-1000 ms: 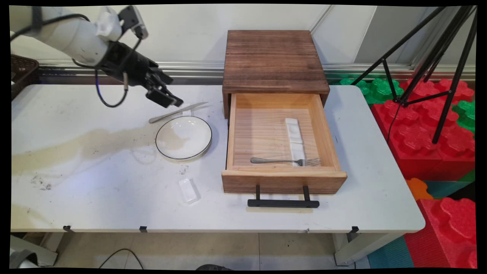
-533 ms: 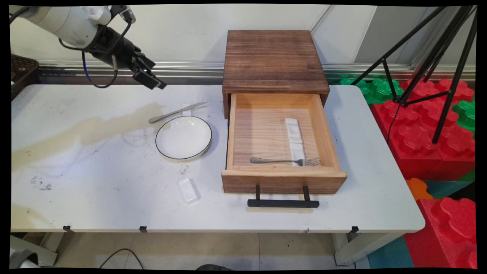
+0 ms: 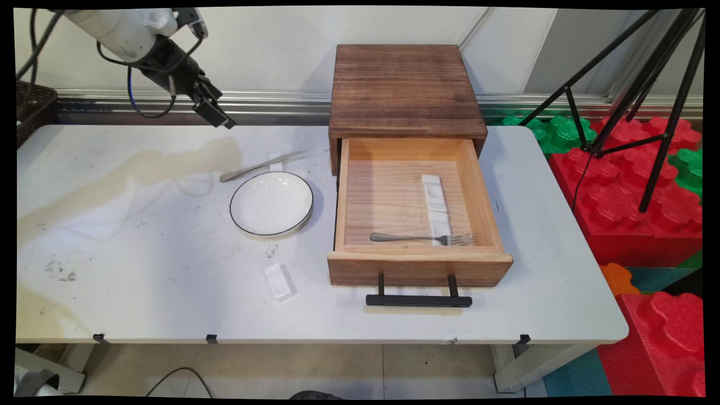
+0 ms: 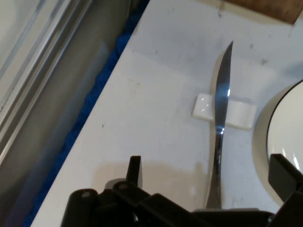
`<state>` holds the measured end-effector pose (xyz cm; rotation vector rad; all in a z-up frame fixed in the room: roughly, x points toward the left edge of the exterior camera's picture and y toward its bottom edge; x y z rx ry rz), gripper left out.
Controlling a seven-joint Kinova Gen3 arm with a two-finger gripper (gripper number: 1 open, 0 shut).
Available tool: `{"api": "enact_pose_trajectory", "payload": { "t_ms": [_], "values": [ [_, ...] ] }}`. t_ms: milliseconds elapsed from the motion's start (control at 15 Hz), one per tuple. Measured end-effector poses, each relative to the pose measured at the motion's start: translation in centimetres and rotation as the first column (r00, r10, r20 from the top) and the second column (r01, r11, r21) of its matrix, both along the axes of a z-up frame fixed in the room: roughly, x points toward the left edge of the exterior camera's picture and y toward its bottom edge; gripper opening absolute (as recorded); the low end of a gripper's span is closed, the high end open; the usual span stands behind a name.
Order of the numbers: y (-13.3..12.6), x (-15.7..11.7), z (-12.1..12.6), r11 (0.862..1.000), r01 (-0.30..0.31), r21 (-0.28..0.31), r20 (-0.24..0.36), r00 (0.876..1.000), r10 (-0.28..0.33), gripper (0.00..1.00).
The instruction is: Pick up the knife from the left of the white plate
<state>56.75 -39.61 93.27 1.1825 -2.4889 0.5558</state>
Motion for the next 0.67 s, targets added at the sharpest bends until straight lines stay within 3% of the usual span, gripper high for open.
{"api": "enact_pose_trajectory", "payload": {
  "t_ms": [667],
  "values": [
    [-4.9,0.9,-4.9,0.985,0.114,0.131,0.039,0.992,-0.120,1.00]
  ]
}}
